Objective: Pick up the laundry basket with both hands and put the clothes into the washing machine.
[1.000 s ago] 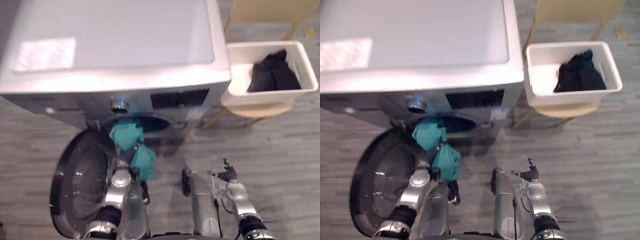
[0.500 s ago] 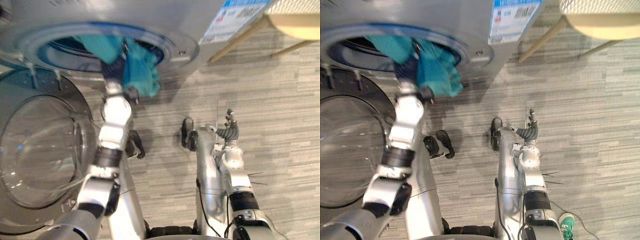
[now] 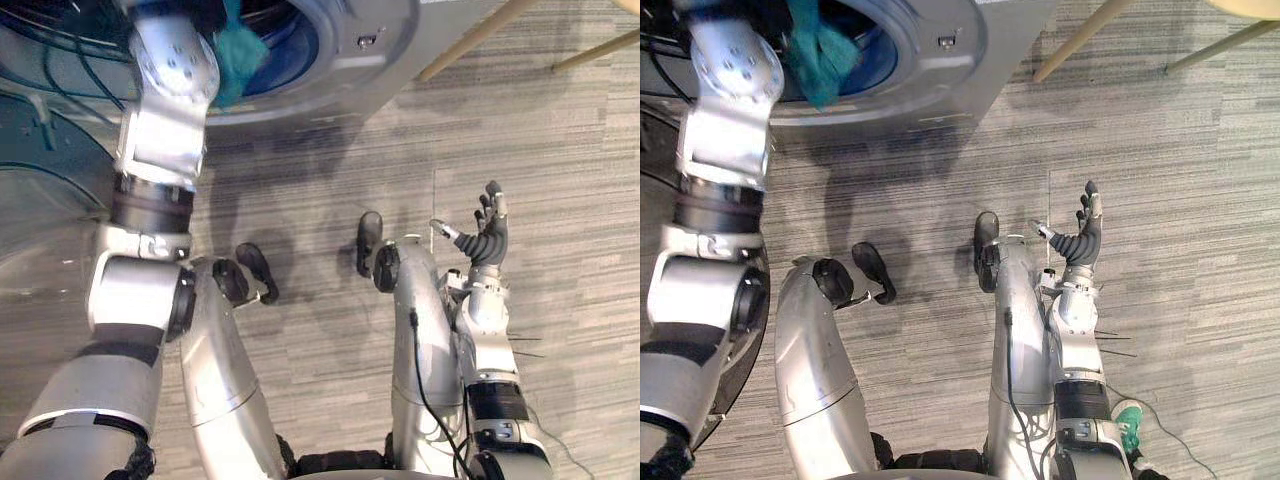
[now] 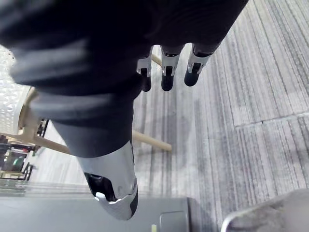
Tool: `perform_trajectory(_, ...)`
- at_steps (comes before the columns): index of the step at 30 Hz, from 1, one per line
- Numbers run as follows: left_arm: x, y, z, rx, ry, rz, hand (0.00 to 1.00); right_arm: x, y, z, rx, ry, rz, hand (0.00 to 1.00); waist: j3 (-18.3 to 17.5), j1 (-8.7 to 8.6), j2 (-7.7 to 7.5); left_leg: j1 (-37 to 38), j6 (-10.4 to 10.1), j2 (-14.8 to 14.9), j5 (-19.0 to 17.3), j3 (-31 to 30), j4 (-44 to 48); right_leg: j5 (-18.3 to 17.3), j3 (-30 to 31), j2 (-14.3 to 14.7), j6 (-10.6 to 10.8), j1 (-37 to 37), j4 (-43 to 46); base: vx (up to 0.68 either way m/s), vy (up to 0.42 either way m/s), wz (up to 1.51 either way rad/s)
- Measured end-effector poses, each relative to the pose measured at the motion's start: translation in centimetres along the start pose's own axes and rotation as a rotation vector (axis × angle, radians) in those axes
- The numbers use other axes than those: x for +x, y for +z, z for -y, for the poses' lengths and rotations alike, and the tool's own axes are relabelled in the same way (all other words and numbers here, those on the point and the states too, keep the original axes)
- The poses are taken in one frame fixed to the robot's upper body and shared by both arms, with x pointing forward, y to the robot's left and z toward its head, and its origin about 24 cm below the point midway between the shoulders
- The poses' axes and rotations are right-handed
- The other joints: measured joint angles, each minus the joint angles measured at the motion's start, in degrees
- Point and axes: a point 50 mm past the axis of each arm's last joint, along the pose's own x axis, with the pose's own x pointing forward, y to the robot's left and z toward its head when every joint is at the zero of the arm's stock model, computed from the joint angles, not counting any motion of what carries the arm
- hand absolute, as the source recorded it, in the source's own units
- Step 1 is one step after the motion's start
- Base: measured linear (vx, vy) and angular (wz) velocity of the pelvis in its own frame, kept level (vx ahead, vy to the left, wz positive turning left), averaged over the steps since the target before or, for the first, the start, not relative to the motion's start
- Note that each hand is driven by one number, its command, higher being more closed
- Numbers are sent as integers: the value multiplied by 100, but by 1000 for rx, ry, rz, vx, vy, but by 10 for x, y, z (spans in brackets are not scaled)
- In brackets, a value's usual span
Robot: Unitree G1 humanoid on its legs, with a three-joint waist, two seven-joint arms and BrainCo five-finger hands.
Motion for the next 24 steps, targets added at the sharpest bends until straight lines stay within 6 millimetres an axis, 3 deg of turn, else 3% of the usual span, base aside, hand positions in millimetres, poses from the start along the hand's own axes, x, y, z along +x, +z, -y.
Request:
perform_trajectory(9,-15,-40,25,159,-322,-141,0,-2,-14,7,-46,57,-79,0,7,-33,-13,-52,2,10,-17,-12,77,-24,12,3,40,-59,81,6,7,0)
perform_trajectory(16,-13,-37,26,204,-364,-110,0,-2,-10,6,-51,86,-61,0,6,-28,-13,-42,3,7,-15,-26,59,-25,-4,-6,38,-37,80,20,18,1)
perform_trajectory(19,-12,-27,15,114,-302,-78,0,-7,-10,9,-53,83,-58,0,4,-20,-12,90,3,-7,-13,-27,6,-34,-16,-23,28,103,58,28,26,4)
perform_trajectory(22,-40,-48,2,18,-273,-127,0,-15,-18,8,-59,81,-109,0,-7,9,-11,647,-26,-22,4,73,-305,-62,-37,-62,3,610,-177,34,13,5)
perform_trajectory(24,-77,-75,1,-87,-281,-272,0,-24,-27,1,-50,97,-161,0,-19,83,-7,1188,-134,-45,71,130,-728,-61,-100,-64,-1,1147,-537,51,-36,10)
